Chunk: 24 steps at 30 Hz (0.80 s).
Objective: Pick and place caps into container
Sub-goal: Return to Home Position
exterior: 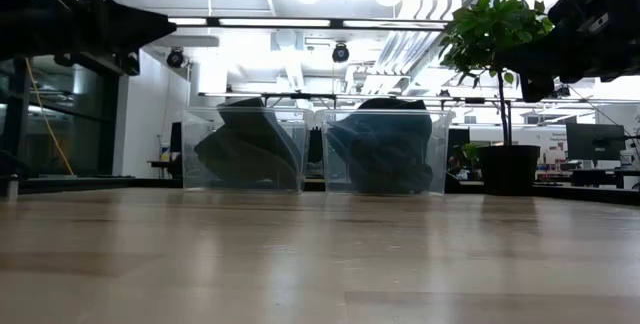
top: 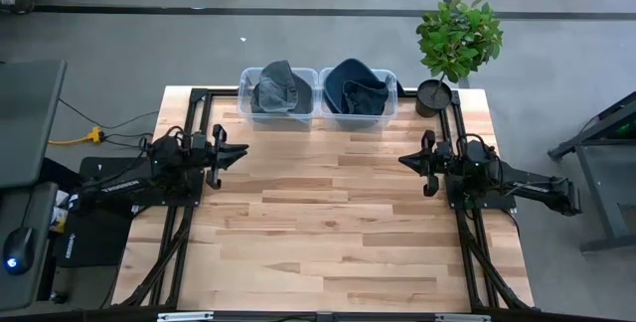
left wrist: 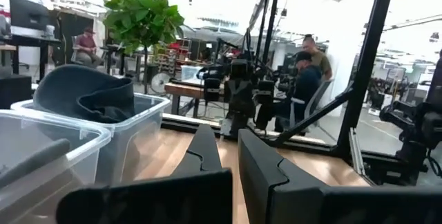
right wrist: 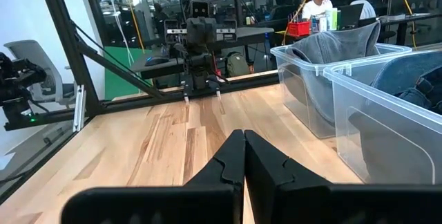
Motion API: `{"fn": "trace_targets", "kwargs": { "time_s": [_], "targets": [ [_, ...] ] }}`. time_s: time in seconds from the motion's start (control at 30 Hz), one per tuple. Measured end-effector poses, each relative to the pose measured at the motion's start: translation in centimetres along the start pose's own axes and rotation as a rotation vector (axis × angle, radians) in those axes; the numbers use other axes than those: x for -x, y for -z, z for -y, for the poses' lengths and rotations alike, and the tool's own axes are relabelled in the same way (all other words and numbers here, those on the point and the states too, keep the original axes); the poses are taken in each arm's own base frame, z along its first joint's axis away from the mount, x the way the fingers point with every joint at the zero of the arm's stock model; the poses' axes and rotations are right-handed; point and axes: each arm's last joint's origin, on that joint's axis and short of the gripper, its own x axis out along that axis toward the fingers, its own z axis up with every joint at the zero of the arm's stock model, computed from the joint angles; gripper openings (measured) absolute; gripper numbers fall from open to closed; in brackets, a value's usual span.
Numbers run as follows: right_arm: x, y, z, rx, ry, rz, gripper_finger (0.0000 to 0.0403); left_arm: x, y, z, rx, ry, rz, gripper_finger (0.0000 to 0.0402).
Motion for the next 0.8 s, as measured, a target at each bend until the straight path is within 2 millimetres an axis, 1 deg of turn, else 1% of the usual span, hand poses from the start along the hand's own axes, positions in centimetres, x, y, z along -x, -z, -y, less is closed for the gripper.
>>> {"fn": "trace_targets", "kwargs": {
  "time_s": [0.47, 0.8],
  "targets": [
    [0.0, 0.0, 0.0, 0.001, -0.001, 0.005, 0.0001, 0.0, 0.9, -0.2, 0.016, -0.027, -0.084, 0.0001],
    [0.0, -0.1, 0.0, 0.001, -0.001, 0.008, 0.0001, 0.1, 1.1, -0.2, 0.021, -0.032, -0.105, 0.0001]
  ]
}}
